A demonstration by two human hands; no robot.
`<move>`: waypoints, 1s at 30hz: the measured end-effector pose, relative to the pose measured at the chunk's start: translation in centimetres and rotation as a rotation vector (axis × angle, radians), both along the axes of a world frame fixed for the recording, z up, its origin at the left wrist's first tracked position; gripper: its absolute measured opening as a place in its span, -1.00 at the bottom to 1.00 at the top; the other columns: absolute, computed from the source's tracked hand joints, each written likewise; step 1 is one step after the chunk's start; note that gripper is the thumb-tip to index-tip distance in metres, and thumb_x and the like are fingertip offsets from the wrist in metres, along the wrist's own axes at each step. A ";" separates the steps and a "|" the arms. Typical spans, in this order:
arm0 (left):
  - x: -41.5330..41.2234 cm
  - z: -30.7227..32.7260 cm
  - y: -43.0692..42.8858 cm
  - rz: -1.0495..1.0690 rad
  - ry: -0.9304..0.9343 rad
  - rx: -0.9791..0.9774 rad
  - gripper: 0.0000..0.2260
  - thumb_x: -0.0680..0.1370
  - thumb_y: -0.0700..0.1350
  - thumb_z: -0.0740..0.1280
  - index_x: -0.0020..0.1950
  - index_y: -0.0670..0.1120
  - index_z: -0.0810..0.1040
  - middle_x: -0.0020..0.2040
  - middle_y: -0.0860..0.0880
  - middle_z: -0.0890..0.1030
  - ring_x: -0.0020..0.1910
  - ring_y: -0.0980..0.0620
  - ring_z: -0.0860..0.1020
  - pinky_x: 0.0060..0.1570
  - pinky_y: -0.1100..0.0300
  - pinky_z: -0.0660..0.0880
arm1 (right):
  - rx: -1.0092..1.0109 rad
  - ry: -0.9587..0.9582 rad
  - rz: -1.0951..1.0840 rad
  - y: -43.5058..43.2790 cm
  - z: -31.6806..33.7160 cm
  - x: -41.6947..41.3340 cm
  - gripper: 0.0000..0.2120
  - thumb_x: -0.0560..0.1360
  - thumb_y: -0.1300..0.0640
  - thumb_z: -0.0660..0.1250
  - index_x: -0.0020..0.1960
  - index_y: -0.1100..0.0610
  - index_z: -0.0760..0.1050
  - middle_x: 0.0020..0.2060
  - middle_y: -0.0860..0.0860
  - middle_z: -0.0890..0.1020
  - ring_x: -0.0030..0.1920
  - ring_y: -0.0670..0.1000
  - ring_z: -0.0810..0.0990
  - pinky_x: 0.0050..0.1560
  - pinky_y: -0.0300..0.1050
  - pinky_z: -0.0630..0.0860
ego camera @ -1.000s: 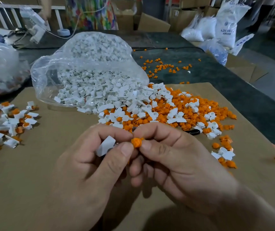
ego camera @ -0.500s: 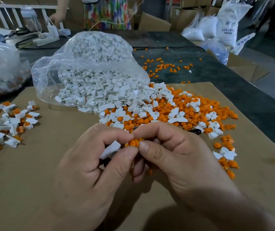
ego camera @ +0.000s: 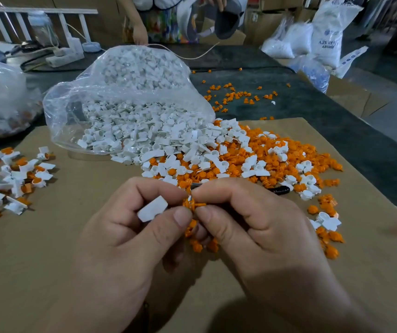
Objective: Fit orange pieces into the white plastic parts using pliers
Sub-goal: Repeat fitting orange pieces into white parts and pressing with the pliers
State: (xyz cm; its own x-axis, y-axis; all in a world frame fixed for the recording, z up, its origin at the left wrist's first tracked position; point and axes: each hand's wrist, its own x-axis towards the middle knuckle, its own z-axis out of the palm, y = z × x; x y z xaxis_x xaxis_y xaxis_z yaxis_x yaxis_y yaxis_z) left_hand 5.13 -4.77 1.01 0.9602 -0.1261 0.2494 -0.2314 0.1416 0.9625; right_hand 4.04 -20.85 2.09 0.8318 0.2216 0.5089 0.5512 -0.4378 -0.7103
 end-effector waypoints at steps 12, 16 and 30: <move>1.0 -1.5 0.5 0.043 0.256 -0.107 -0.87 0.38 -0.08 0.34 -0.33 -0.06 0.64 -0.48 -0.16 0.51 -0.64 -0.04 0.39 -0.62 0.26 0.34 | 0.151 0.204 0.088 -0.1 0.0 0.2 -0.89 0.55 0.09 0.30 -0.01 -0.11 0.54 -0.23 -0.15 0.64 -0.19 -0.11 0.65 -0.27 -0.32 0.56; 1.4 -1.6 0.4 0.117 0.326 -0.071 -0.70 0.48 -0.22 0.23 -0.42 -0.05 0.58 -0.50 -0.20 0.50 -0.66 -0.08 0.37 -0.63 0.23 0.33 | 0.310 0.354 0.153 0.0 -0.2 0.3 -0.93 0.53 0.05 0.31 -0.04 -0.06 0.57 -0.26 0.00 0.67 -0.27 0.01 0.67 -0.31 0.02 0.64; 1.0 -2.0 1.0 0.086 0.166 -0.004 -0.70 0.26 0.11 0.50 -0.14 -0.05 0.71 -0.43 -0.08 0.57 -0.47 0.05 0.52 -0.51 0.26 0.44 | 0.220 0.364 0.049 -0.1 0.2 0.1 -0.92 0.47 -0.04 0.32 -0.09 -0.08 0.57 -0.32 -0.04 0.65 -0.30 -0.09 0.65 -0.32 -0.22 0.58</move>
